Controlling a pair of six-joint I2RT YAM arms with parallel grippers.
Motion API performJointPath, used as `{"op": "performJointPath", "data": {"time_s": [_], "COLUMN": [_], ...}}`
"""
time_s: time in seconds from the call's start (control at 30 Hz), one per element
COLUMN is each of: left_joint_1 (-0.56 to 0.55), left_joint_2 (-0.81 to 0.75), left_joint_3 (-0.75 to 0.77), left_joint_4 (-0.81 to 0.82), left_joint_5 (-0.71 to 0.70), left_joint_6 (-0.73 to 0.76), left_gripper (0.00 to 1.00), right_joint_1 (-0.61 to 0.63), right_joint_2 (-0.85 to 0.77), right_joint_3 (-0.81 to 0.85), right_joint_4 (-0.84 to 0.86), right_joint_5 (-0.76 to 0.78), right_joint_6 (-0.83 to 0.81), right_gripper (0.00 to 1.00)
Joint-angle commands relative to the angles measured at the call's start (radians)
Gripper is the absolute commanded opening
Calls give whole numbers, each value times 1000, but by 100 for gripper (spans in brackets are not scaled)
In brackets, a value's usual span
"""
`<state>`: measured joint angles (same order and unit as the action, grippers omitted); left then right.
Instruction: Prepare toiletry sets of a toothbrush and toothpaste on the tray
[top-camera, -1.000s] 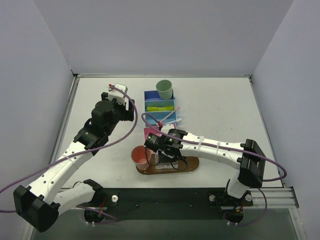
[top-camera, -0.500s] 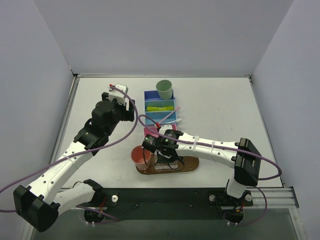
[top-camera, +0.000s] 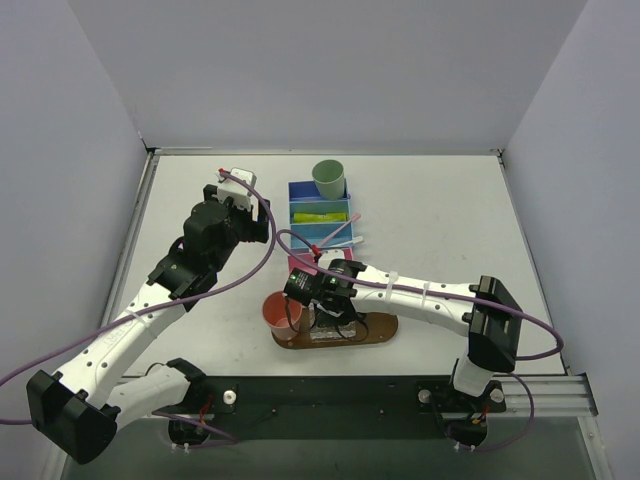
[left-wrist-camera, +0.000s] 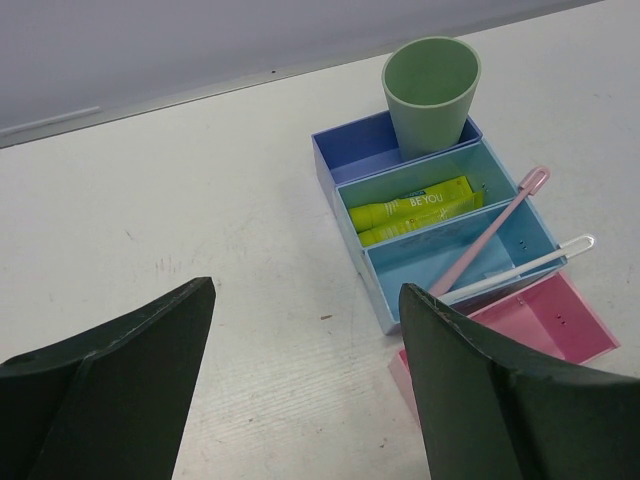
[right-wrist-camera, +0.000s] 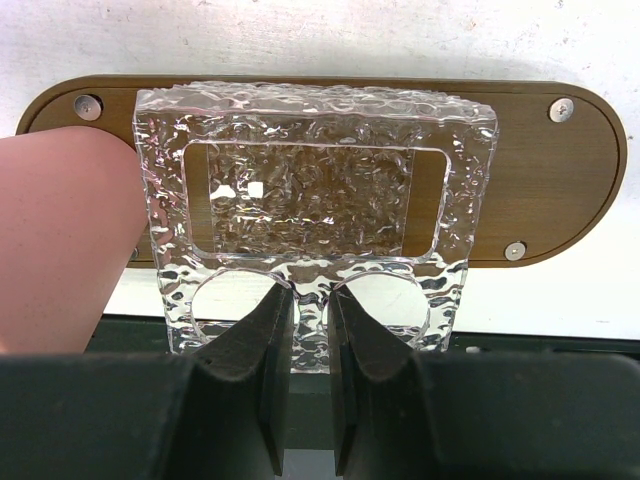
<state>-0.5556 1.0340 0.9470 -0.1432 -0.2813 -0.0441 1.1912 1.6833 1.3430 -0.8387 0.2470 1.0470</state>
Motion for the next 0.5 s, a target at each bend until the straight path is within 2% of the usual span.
{"op": "performJointPath", "data": {"time_s": [0.0, 0.27, 0.47], "left_joint_1": [-6, -7, -9], "left_joint_2": [-20, -23, -23], "left_joint_3": [24, 26, 26], "left_joint_4": [25, 24, 25], "left_joint_5": [-10, -10, -9], "left_joint_6": [4, 3, 4], "left_gripper": [85, 85, 85], "right_joint_1": [4, 4, 5], "right_joint_2": [18, 18, 13], "right_joint_3": [28, 30, 31], "right_joint_4": [-56, -62, -66], "right_joint_5": [6, 3, 9], "right_joint_6": [1, 2, 4], "right_gripper": [12, 24, 27]}}
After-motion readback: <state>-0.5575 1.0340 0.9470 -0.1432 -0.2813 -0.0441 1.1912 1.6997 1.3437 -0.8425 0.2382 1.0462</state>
